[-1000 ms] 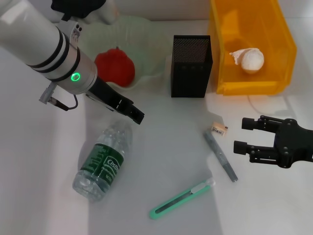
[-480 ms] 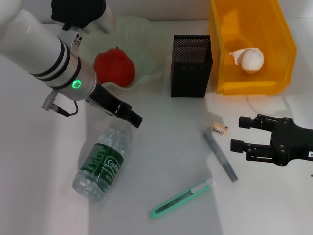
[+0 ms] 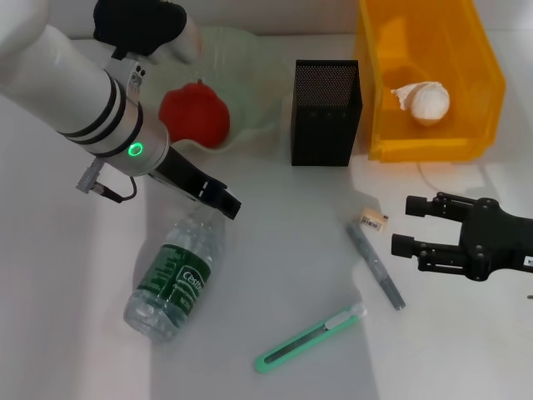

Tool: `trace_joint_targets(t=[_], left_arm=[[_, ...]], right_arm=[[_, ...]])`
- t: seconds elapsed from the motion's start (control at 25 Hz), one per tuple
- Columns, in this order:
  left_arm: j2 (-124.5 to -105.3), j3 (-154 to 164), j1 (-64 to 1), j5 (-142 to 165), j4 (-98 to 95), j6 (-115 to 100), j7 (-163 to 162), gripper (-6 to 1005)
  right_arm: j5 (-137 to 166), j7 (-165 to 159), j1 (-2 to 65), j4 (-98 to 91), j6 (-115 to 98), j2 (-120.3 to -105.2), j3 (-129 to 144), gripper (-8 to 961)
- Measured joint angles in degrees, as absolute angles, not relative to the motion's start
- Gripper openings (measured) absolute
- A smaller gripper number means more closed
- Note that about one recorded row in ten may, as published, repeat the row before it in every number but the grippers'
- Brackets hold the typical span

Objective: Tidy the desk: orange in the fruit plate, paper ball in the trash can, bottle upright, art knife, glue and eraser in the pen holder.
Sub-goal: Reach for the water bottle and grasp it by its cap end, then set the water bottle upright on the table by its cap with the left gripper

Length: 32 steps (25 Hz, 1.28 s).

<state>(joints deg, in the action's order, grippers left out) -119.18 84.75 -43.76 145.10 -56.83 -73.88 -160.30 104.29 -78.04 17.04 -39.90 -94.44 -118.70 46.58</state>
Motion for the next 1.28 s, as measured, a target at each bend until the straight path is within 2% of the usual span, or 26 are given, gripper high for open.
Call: trace_joint_targets(t=[0.16, 0.36, 0.88, 1.12, 1.16, 1.28], left_arm=[[-119.18, 84.9, -43.9, 144.6, -56.2, -73.8, -160.2, 792], [-119.18, 86.0, -43.9, 144.4, -56.0, -73.7, -160.1, 557], [-119.18, 87.9, -43.2, 144.3, -57.2, -73.7, -160.0, 455], [-119.11, 88.1, -38.4, 144.0, -64.4, -74.1, -158.5, 446], [-118.95, 88.1, -35.4, 142.3, -68.8, -74.3, -156.1, 446], [-118.81, 87.9, -31.9, 138.8, -73.4, -74.4, -151.5, 446]], right_arm=[[104.3, -78.0, 16.8, -39.8, -94.6, -118.46, 44.6, 788], [104.3, -78.0, 16.7, -39.8, -94.7, -118.39, 44.0, 788], [104.4, -78.0, 16.6, -39.8, -94.4, -118.57, 44.0, 789], [104.3, -78.0, 16.8, -39.0, -94.4, -118.61, 44.0, 789], [104.3, -78.0, 16.8, -38.9, -94.4, -118.62, 44.0, 789], [104.3, -78.0, 16.9, -38.9, -94.4, -118.69, 44.0, 789]])
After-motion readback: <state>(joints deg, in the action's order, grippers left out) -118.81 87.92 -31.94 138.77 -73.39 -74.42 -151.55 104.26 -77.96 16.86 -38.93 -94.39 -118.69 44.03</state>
